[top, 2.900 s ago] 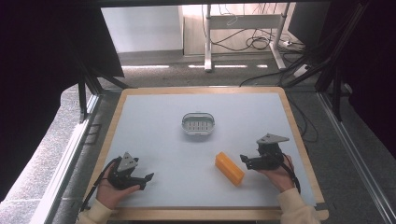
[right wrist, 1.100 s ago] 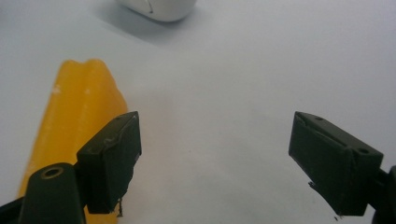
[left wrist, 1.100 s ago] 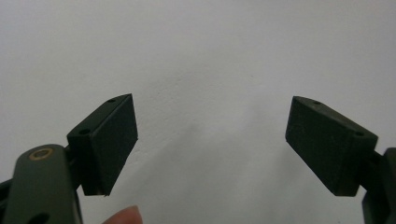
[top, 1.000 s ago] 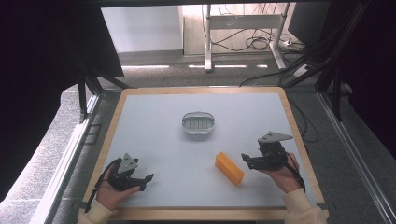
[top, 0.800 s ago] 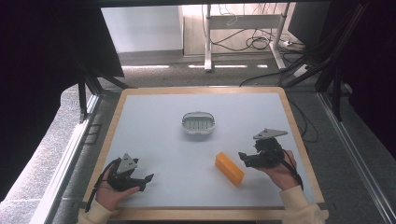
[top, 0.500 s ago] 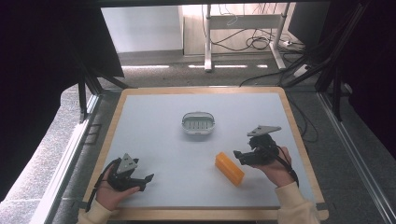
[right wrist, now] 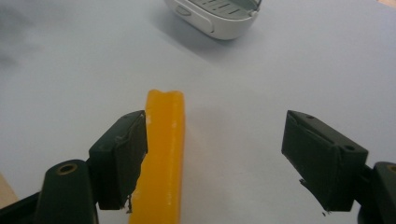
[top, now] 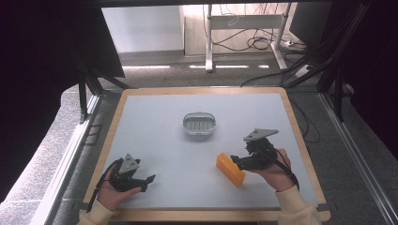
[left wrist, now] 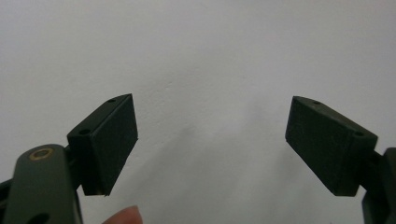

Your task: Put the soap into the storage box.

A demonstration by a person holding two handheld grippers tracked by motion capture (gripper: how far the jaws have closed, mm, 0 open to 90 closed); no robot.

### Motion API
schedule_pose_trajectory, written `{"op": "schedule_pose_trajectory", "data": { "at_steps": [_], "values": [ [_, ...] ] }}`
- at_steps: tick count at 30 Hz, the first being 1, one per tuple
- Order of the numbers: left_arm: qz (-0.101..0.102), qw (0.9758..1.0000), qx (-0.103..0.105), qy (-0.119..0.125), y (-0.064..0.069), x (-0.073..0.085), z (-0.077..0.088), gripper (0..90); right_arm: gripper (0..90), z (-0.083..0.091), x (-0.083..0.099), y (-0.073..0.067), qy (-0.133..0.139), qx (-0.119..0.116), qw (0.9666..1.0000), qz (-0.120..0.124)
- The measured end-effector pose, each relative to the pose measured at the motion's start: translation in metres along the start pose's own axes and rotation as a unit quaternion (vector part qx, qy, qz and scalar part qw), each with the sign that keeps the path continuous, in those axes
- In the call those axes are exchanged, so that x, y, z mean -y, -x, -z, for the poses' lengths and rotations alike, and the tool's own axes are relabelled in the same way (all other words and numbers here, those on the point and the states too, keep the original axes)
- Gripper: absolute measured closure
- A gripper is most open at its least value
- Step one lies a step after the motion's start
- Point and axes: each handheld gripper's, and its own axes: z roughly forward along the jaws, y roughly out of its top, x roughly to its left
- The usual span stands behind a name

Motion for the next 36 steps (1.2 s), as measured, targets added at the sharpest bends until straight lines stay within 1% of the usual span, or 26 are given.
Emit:
{"op": "schedule_pose_trajectory", "data": {
  "at_steps": [4,8,10,12,15,22,23,24,25,27,28,29,30,31,32,33,34,35,36],
  "values": [
    [0.001,1.0000,0.000,0.001,0.000,0.000,0.000,16.8,23.2,-0.002,-0.003,-0.009,-0.006,-0.008,0.9999,0.012],
    [0.000,1.0000,0.001,0.001,0.000,0.000,0.000,16.8,23.5,-0.007,-0.003,-0.015,-0.017,-0.012,0.9996,0.018],
    [-0.001,1.0000,0.001,0.001,0.000,0.000,0.000,16.8,24.2,-0.009,-0.004,-0.016,-0.021,-0.012,0.9996,0.017],
    [-0.001,1.0000,0.002,0.000,0.000,-0.001,0.000,16.8,24.4,-0.012,-0.005,-0.017,-0.025,-0.018,0.9994,0.015],
    [-0.007,1.0000,0.001,-0.004,-0.001,-0.001,0.000,16.8,24.5,-0.017,-0.006,-0.020,-0.036,-0.020,0.9989,0.021],
    [-0.005,1.0000,0.001,-0.002,-0.001,-0.001,0.000,16.8,25.5,-0.027,-0.004,-0.023,-0.063,-0.027,0.9973,0.026],
    [-0.005,1.0000,0.001,-0.002,-0.001,-0.001,0.000,16.8,25.5,-0.027,-0.004,-0.023,-0.063,-0.027,0.9973,0.026],
    [-0.005,1.0000,0.001,-0.001,-0.001,0.000,0.001,16.9,26.6,-0.032,-0.003,-0.025,-0.078,-0.029,0.9961,0.029],
    [-0.005,1.0000,0.001,-0.001,-0.001,0.000,0.001,16.9,26.6,-0.032,-0.003,-0.025,-0.078,-0.029,0.9961,0.029],
    [-0.004,1.0000,0.001,0.000,-0.001,0.000,0.001,16.8,28.2,-0.037,-0.001,-0.026,-0.091,-0.028,0.9950,0.031],
    [-0.004,1.0000,0.001,-0.001,-0.001,0.000,0.001,16.9,29.8,-0.039,-0.001,-0.027,-0.099,-0.026,0.9941,0.035],
    [-0.006,1.0000,0.001,-0.003,-0.002,0.000,0.001,16.8,31.5,-0.045,0.000,-0.029,-0.115,-0.025,0.9924,0.035],
    [-0.006,1.0000,0.001,-0.003,-0.002,0.000,0.001,16.8,31.5,-0.045,0.000,-0.029,-0.115,-0.025,0.9924,0.035],
    [-0.003,1.0000,0.001,-0.001,-0.001,0.000,0.000,16.8,33.2,-0.052,-0.001,-0.029,-0.129,-0.022,0.9908,0.037],
    [-0.004,1.0000,0.001,-0.002,-0.001,0.000,0.000,16.8,33.2,-0.052,-0.001,-0.029,-0.129,-0.022,0.9908,0.037],
    [-0.005,1.0000,0.001,-0.002,-0.001,0.000,0.000,16.8,35.7,-0.056,-0.002,-0.029,-0.139,-0.020,0.9894,0.035],
    [-0.005,1.0000,0.001,-0.002,-0.001,0.000,0.001,16.8,35.7,-0.056,-0.002,-0.029,-0.139,-0.020,0.9894,0.035],
    [-0.006,1.0000,0.001,-0.002,-0.002,0.000,0.002,16.9,38.5,-0.059,-0.002,-0.028,-0.146,-0.019,0.9886,0.033],
    [-0.006,1.0000,0.001,-0.002,-0.002,0.000,0.002,16.8,38.5,-0.059,-0.002,-0.028,-0.146,-0.019,0.9886,0.033]
  ]
}}
